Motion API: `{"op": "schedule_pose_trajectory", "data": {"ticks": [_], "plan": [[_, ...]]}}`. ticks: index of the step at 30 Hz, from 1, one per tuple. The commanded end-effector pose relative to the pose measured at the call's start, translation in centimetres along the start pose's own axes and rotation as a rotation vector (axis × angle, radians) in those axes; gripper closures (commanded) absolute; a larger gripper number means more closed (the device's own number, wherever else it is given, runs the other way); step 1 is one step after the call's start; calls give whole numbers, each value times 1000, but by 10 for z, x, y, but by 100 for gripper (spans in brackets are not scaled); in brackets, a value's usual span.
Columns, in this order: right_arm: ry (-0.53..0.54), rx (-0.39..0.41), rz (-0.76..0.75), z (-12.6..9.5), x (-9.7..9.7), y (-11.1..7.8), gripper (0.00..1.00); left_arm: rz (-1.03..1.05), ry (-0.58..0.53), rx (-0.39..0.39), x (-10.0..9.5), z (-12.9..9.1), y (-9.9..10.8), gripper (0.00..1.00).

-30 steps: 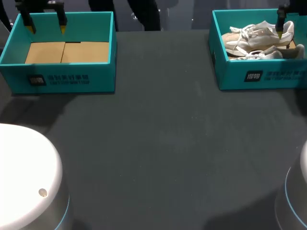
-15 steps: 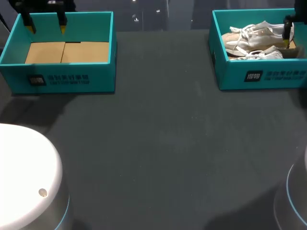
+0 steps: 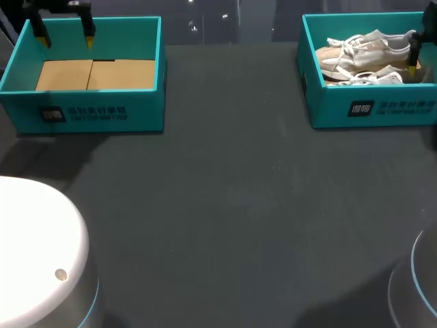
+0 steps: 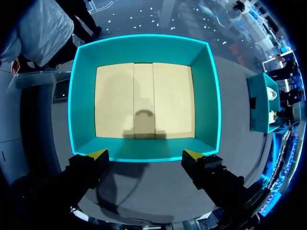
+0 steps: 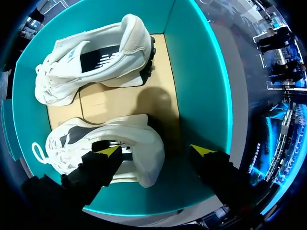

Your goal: Take the shoe out of the shoebox, open the shoe tongue, remove and reinsert the insole, then place the shoe into the shoebox

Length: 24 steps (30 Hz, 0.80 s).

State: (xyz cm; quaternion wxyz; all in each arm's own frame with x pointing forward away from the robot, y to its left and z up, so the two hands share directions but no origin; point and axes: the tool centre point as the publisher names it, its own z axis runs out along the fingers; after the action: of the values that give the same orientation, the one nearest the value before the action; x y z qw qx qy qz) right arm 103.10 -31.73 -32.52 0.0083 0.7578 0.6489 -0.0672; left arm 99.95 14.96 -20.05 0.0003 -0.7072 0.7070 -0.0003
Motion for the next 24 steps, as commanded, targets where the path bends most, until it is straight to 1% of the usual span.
{"op": "schedule_pose_trajectory", "data": {"ticks": [1,6,10,14,16,21,24], "plan": [[3,3,-13,13,0,2,15,0,0,0,0,0,0,0],[13,-4,-33,18,0,0,13,0,0,0,0,0,0,0],[17,-9,-45,22,0,-3,19,0,0,0,0,0,0,0],[40,-23,-55,22,0,-6,20,0,0,0,0,0,0,0],[57,-31,-60,22,-1,-7,18,0,0,0,0,0,0,0],[57,-29,-70,25,-2,-8,23,0,0,0,0,0,0,0],[62,-25,-76,26,-4,-8,23,0,0,0,0,0,0,0]]}}
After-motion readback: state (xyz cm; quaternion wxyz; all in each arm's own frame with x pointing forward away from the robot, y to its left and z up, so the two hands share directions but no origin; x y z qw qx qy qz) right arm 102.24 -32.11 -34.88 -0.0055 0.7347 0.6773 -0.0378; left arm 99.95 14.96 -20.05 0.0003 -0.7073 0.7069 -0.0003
